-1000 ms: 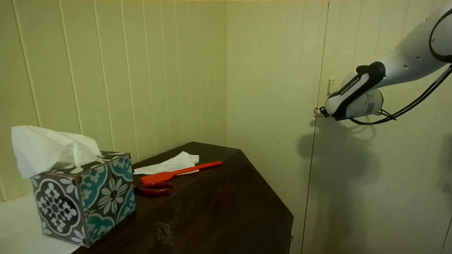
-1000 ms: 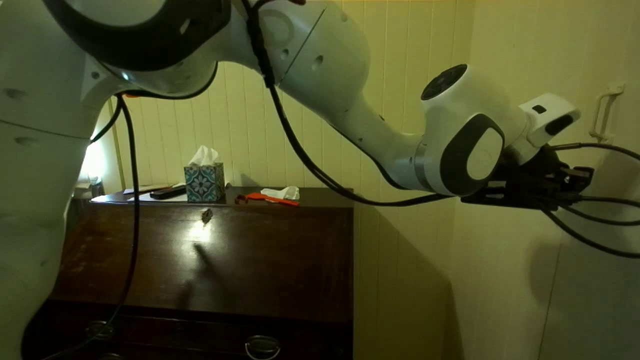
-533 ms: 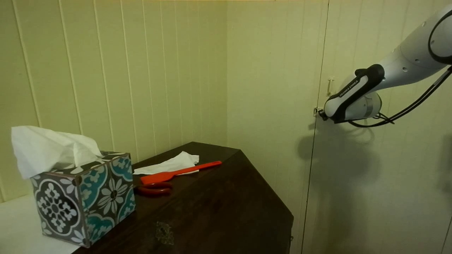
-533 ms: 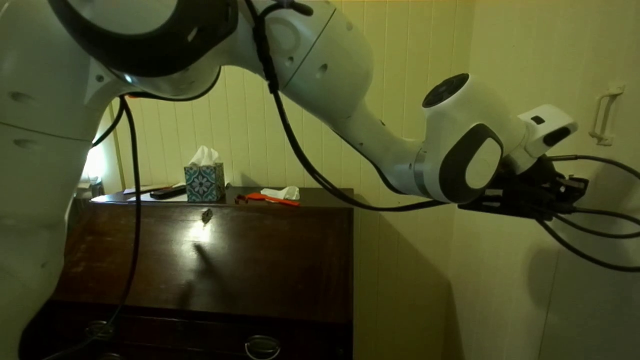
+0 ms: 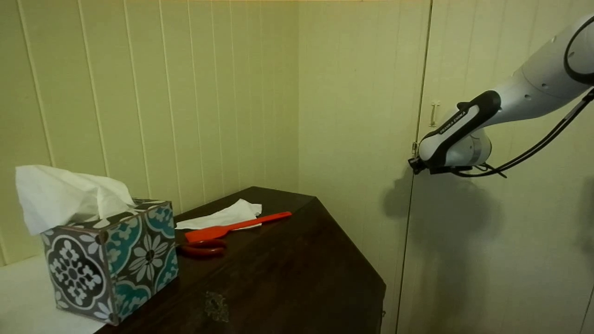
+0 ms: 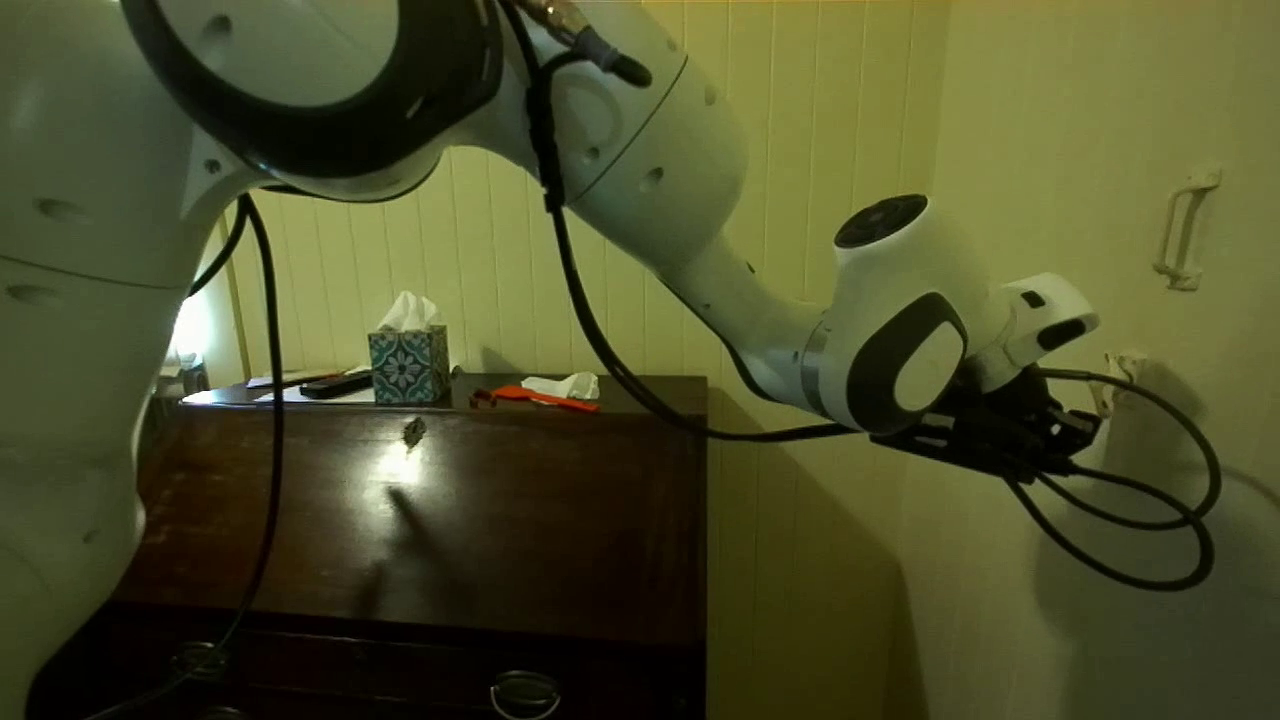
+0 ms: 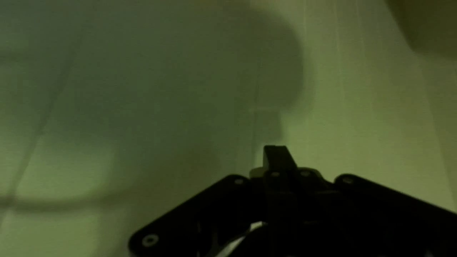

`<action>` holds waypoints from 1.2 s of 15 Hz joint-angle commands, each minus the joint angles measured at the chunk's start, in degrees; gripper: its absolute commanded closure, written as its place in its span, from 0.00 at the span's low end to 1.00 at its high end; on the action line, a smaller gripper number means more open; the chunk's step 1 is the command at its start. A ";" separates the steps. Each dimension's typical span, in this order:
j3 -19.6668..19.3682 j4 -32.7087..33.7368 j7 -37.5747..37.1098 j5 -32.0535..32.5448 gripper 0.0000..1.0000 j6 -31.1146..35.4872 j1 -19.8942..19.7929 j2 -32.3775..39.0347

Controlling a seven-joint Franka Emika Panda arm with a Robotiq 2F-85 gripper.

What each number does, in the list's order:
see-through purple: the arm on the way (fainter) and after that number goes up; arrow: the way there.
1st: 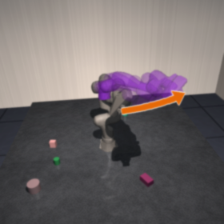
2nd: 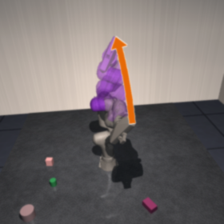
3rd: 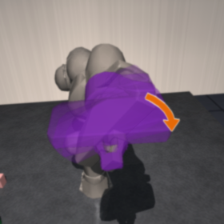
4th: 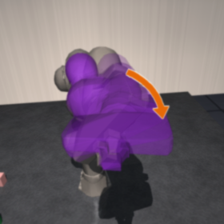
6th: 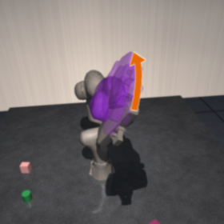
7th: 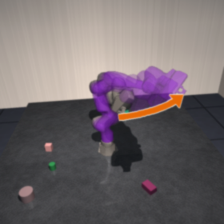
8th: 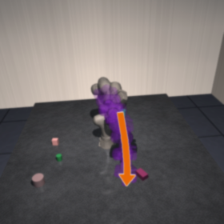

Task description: Open the white door.

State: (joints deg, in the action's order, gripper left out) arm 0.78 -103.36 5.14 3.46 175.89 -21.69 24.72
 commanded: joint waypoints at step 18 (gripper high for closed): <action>-1.65 0.64 -30.16 -0.32 0.19 -79.68 18.44 -31.97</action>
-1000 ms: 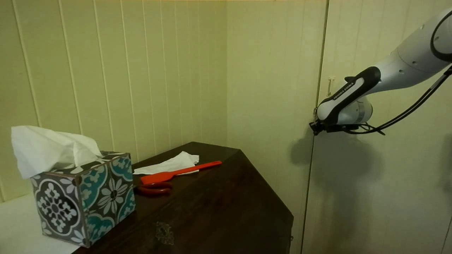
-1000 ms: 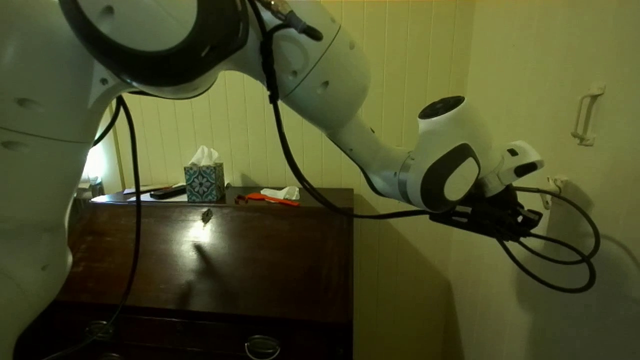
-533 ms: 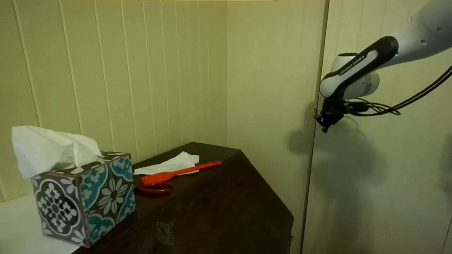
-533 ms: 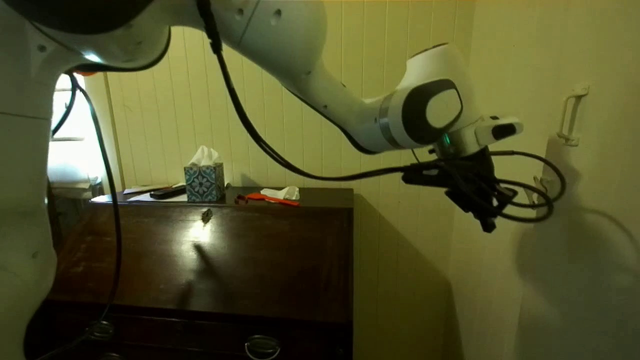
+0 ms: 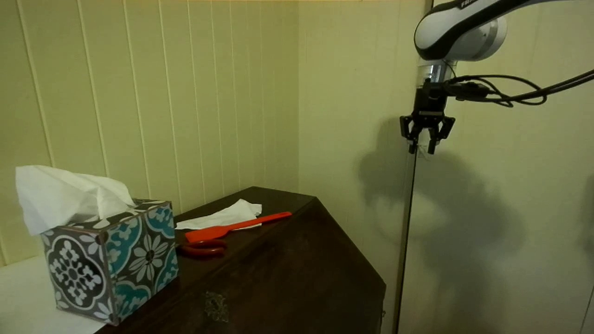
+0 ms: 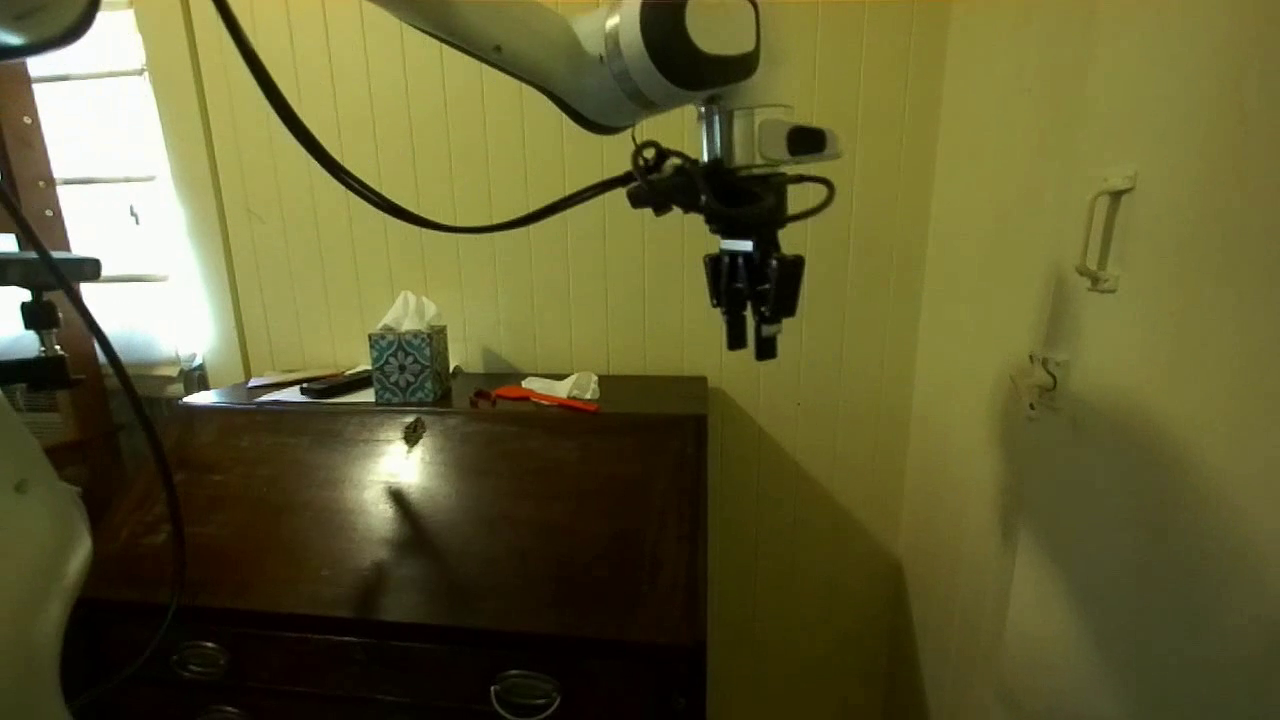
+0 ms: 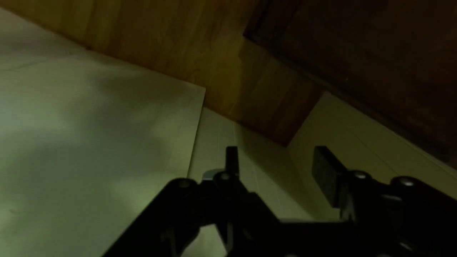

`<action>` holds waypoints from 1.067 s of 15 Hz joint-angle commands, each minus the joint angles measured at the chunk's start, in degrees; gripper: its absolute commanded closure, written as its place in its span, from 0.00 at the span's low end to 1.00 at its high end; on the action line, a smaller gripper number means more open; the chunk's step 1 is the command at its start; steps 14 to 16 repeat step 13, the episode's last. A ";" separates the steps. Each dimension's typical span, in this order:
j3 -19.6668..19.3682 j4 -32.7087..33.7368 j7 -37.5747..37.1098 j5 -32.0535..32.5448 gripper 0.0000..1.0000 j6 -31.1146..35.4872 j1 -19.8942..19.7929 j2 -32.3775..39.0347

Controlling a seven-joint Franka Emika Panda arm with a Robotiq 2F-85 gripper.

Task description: Open the white door.

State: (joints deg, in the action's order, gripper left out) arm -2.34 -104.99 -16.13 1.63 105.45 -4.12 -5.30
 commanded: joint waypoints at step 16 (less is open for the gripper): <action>4.31 4.84 -14.38 -0.12 0.00 -13.77 2.04 -4.26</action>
